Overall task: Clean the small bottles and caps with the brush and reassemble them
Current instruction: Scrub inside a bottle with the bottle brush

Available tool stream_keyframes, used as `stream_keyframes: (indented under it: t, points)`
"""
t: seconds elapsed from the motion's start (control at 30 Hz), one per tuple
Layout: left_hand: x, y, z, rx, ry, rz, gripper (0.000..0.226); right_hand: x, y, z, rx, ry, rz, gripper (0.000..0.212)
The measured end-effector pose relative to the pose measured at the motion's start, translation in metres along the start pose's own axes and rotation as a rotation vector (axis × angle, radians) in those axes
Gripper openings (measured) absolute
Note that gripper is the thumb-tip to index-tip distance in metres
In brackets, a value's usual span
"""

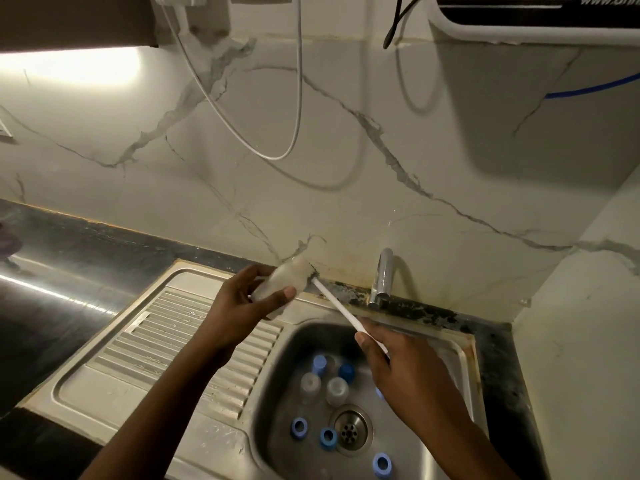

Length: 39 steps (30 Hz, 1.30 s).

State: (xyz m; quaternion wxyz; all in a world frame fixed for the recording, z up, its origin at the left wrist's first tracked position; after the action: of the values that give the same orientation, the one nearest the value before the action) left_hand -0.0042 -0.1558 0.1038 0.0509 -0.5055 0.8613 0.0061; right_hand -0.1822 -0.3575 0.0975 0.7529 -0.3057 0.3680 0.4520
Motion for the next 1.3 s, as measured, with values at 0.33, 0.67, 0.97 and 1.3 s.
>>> stream_keyframes:
  t: [0.33,0.67,0.97,1.3]
  points:
    - [-0.003,0.002,0.016,-0.171,0.429,-0.058,0.065,-0.003,0.004,0.007,-0.044,0.016,-0.004,0.048]
    - [0.011,0.006,0.024,-0.376,0.685,0.033,0.067,-0.002,0.008,0.005,-0.044,-0.031,-0.036,0.057]
    - [0.011,0.019,0.026,-0.607,0.797,0.165,0.063,-0.001,0.006,0.013,-0.079,-0.002,-0.015,0.055]
    - [-0.041,-0.005,0.019,-0.425,0.665,-0.079,0.047,-0.003,0.012,0.001,-0.149,0.032,0.002,0.065]
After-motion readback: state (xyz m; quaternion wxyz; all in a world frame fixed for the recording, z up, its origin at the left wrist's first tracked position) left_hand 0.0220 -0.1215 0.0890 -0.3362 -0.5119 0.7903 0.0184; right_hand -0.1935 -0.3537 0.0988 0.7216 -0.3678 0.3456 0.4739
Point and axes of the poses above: each hand's wrist, its own y-axis away from the middle knuckle, its own x-axis out of the palm, z = x × y, the point moved 8 cm from there along -y, towards the middle knuckle, and after that the axes turned 6 degrees about y, right-handed, at the moved point
